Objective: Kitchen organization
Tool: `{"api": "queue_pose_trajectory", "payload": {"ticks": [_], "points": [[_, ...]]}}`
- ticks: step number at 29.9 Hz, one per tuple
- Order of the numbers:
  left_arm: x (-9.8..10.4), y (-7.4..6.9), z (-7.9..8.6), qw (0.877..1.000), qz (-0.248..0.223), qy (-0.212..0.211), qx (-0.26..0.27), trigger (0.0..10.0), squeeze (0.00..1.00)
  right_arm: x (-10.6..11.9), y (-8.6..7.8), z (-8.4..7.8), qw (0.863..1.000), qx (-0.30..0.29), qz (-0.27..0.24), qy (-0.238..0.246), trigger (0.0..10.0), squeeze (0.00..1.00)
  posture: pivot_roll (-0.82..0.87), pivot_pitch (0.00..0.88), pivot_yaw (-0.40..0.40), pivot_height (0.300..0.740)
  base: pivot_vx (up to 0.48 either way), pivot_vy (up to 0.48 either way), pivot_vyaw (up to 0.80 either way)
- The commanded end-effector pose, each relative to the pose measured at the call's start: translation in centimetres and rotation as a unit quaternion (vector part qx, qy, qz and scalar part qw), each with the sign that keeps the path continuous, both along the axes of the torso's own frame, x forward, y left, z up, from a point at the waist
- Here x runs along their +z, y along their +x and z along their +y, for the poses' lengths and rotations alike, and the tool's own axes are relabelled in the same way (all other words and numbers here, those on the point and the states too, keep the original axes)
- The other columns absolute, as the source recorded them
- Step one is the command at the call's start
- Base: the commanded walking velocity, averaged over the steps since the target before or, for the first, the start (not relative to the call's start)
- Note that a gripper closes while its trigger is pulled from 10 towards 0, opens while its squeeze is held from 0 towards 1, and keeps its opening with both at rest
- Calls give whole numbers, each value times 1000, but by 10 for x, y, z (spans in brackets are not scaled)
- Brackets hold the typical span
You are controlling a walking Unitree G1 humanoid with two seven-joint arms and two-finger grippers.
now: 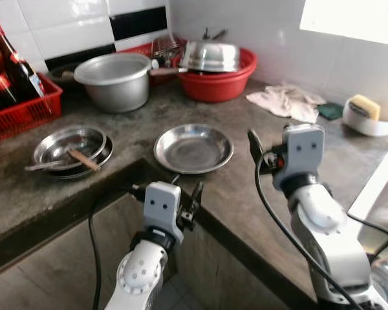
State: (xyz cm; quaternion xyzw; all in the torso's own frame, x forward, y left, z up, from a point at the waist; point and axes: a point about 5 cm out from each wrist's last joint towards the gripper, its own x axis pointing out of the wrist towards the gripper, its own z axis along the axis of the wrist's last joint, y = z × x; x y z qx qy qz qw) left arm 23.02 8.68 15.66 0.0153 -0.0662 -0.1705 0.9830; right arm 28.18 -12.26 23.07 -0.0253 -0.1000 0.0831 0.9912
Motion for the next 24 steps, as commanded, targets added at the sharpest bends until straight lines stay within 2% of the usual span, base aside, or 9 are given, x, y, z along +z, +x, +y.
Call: {"api": "queue_pose_trajectory", "payload": {"ticks": [1,6,7,9,11,13,18,24], "points": [[-1,-2,-1,1000,7,1,1,10000,0,-4,9,-2,999,-3,32,6,10000,0,75,85,-8,740,0,0,0],[-2,-3,-2,1000,10,2,-1,10000,0,-9,25,-5,996,-33,79,16,10000,0,78,89,-13,740,0,0,0],[-3,-4,-2,1000,12,2,-2,10000,0,-7,34,-5,994,-44,98,21,10000,0,81,91,-16,740,0,0,0],[-5,-5,-3,1000,16,2,-4,10000,0,-6,40,-5,992,-37,116,23,10000,0,82,91,-18,740,0,0,0],[-6,-6,-3,1000,19,0,-6,10000,0,-7,47,-4,988,-2,147,38,10000,0,84,91,-21,740,0,0,0],[-7,-8,-4,1000,20,1,-8,10000,0,-5,52,-6,987,-12,157,28,10000,0,86,92,-26,740,0,0,0],[-7,-9,-7,1000,23,-2,-12,10000,0,-5,64,-6,978,-7,200,61,10000,0,87,91,-31,740,0,0,0],[-8,-10,-8,1000,24,-3,-15,10000,0,-8,75,-8,969,-5,239,69,10000,0,92,88,-35,740,0,0,0]]}}
